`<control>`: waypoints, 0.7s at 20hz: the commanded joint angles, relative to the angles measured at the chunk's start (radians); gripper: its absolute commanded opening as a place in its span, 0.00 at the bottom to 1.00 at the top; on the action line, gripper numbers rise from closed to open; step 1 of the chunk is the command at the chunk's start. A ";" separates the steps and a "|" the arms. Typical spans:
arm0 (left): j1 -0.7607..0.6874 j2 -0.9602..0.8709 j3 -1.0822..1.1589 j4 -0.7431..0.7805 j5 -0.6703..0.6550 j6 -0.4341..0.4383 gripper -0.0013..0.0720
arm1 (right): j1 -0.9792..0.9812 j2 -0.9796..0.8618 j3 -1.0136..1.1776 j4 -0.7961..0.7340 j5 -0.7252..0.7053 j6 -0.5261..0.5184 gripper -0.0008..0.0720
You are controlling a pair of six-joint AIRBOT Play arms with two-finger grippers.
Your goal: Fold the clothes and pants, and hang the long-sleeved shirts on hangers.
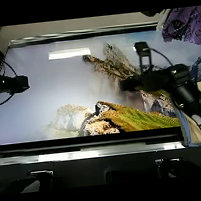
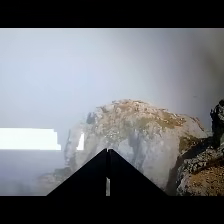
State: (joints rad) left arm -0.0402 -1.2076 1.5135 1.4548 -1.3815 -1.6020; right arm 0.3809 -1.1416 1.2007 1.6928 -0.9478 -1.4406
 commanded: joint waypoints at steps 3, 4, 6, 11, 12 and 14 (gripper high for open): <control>-0.041 0.103 -0.098 0.084 0.059 0.006 0.04 | 0.114 -0.001 0.002 -0.014 0.034 -0.011 0.05; -0.041 0.109 -0.101 0.100 0.048 0.006 0.04 | 0.114 -0.001 0.002 -0.016 0.031 -0.011 0.05; -0.041 0.109 -0.101 0.117 0.006 0.006 0.04 | 0.114 -0.001 0.002 -0.014 0.031 -0.011 0.05; -0.042 0.103 -0.101 0.117 0.010 0.006 0.04 | 0.114 -0.001 0.002 -0.014 0.033 -0.011 0.05; -0.042 0.103 -0.101 0.117 0.010 0.006 0.04 | 0.114 -0.001 0.002 -0.014 0.033 -0.011 0.05; -0.042 0.103 -0.101 0.117 0.010 0.006 0.04 | 0.114 -0.001 0.002 -0.014 0.032 -0.011 0.05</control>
State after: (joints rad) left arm -0.0822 -1.1053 1.4132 1.5673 -1.3697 -1.5963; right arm 0.4938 -1.1423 1.2022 1.6764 -0.9165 -1.4509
